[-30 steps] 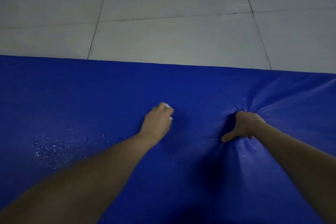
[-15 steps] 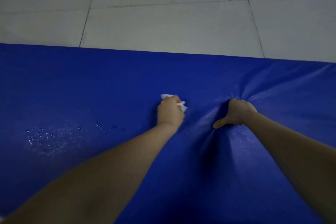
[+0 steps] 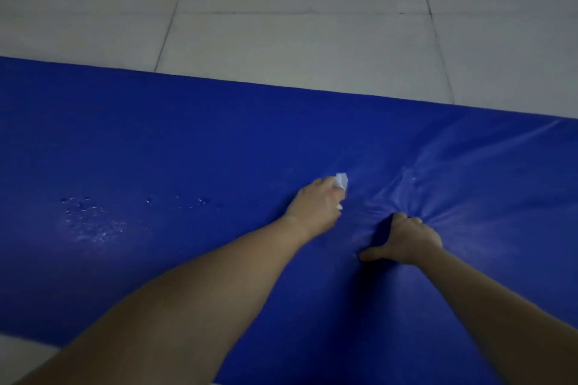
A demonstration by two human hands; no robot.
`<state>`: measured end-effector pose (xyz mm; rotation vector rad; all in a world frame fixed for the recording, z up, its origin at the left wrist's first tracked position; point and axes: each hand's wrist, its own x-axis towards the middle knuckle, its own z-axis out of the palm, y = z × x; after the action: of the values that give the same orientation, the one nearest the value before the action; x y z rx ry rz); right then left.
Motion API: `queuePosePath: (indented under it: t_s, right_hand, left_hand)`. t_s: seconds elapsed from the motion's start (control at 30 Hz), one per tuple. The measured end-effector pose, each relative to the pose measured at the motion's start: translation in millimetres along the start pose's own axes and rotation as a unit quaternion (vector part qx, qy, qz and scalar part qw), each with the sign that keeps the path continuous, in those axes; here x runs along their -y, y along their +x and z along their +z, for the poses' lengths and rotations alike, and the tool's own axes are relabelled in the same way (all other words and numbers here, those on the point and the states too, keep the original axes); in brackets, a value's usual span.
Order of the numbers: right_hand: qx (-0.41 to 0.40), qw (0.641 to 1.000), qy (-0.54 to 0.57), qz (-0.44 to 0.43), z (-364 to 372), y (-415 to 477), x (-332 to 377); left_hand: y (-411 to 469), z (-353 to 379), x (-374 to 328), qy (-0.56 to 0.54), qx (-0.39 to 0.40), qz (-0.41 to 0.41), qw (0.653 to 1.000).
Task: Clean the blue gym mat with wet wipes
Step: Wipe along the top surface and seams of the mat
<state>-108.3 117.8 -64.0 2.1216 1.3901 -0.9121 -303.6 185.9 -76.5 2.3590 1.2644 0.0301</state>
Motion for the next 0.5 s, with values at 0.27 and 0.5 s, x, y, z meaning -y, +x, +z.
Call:
queuePosePath:
  t_s: [0.27, 0.5]
  right_hand:
    - [0.005, 0.999, -0.024, -0.024, -3.7, 4.7, -3.0]
    - [0.013, 0.999, -0.022, -0.030, -12.2, 0.8, 2.0]
  left_hand:
    - [-61.1, -41.8, 139.2, -0.013, -0.098, -0.251, 0.963]
    - [-43.5, -23.8, 87.6, -0.157, -0.204, -0.419, 0.871]
